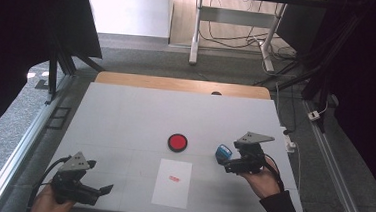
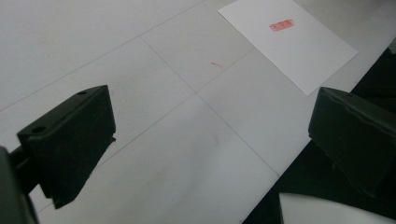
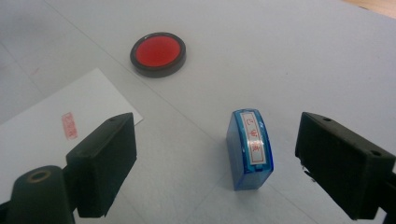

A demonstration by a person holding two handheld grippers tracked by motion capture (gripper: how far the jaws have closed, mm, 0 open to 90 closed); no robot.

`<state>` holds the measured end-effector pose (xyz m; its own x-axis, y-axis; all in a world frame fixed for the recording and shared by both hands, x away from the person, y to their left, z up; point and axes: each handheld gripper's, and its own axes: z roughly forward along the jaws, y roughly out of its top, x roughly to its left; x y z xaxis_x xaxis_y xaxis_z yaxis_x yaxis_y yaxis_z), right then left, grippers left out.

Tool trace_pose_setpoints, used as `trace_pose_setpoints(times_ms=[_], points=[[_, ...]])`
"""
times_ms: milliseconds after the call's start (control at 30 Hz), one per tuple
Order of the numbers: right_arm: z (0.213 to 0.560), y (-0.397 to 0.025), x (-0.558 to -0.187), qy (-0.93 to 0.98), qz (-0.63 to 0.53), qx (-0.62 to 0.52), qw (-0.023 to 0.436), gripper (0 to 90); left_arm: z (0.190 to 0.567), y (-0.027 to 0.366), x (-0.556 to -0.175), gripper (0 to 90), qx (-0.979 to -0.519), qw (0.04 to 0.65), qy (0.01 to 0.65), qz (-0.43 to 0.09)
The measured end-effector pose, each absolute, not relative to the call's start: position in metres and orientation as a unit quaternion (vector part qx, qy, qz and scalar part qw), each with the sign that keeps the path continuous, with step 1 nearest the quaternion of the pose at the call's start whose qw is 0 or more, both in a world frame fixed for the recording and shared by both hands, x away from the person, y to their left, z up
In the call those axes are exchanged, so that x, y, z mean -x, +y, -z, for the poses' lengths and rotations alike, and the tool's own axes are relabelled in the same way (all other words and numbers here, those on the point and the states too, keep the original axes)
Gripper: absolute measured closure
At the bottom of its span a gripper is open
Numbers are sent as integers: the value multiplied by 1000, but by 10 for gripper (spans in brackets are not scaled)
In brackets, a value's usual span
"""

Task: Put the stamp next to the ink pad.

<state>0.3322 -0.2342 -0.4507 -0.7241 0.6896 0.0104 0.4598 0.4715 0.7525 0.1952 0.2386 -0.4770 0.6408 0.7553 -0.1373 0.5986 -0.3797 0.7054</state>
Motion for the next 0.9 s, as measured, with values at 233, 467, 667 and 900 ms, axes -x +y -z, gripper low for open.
trace_pose_setpoints(times_ms=[233,467,667,900], points=[[444,-241,-318,837,-401,-342,149,89,477,239,-195,8,-823,376,412,-104],[443,-252,-305,831,-404,-351,149,45,477,239,-195,7,-822,377,413,-104],[446,-262,-294,828,-400,-360,156,33,477,239,-195,7,-822,377,414,-104],[446,-274,-281,819,-406,-370,165,25,477,239,-195,6,-822,377,414,-104]])
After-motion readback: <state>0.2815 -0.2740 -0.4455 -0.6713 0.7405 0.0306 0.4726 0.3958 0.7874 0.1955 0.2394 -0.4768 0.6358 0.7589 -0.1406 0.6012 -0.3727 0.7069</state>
